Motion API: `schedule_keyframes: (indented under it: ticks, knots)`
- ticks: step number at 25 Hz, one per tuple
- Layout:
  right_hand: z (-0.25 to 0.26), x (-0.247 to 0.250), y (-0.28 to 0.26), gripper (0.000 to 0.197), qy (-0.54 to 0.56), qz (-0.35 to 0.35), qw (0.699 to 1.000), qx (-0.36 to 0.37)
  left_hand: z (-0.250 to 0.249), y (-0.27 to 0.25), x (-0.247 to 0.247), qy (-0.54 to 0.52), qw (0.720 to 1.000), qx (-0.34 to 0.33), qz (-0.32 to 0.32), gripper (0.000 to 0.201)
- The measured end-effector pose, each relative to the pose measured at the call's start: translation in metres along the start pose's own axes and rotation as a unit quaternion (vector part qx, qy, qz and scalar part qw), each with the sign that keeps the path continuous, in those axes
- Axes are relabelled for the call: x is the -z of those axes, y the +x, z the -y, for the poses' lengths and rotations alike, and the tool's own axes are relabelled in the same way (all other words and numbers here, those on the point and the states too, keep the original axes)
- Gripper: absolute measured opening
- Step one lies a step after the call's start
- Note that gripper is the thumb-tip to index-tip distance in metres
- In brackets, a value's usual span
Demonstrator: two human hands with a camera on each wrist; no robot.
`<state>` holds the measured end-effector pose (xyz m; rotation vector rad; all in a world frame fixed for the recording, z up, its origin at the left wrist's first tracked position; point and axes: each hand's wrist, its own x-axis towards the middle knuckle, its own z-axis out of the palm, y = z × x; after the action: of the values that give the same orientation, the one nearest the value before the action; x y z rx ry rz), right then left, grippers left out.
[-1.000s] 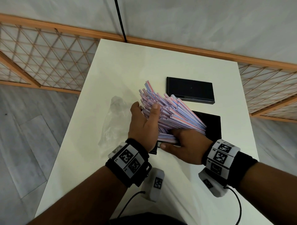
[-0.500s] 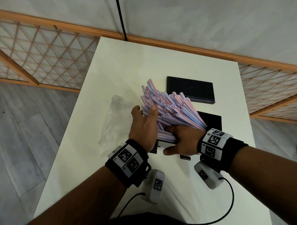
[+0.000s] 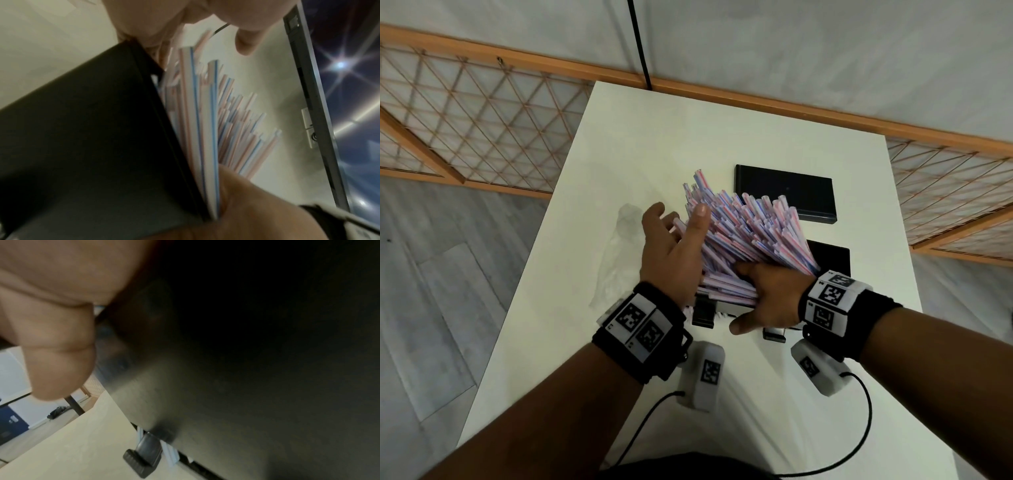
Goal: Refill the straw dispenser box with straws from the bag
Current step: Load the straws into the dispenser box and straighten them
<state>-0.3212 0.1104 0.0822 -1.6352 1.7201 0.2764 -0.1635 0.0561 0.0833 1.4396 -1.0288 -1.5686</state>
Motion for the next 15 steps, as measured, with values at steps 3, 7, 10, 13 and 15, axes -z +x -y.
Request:
schedule_keyframes:
  ticks: [3, 7, 10, 13, 15]
  knots:
    - [-0.001, -0.002, 0.001, 0.076, -0.018, 0.0, 1.0, -0.022, -0.006, 0.006, 0.004, 0.006, 1.0, -0.014, -0.012, 0.079]
    - [0.004, 0.004, -0.005, 0.048, -0.035, 0.007, 0.999, -0.029, 0.0, 0.006, 0.002, 0.124, 0.989, -0.019, 0.075, 0.11]
    - [0.009, 0.002, -0.004, 0.051, -0.043, -0.003, 0.999, -0.012, 0.01, 0.003, -0.001, 0.15, 0.982, -0.013, 0.117, 0.127]
    - [0.007, -0.002, 0.002, 0.068, -0.027, 0.011, 1.0, -0.011, 0.013, 0.002, -0.001, 0.129, 0.986, 0.007, 0.103, 0.118]
    - [0.003, -0.002, 0.004, 0.069, -0.017, 0.017, 1.0, -0.006, 0.016, 0.002, -0.002, 0.119, 0.987, -0.006, 0.107, 0.1]
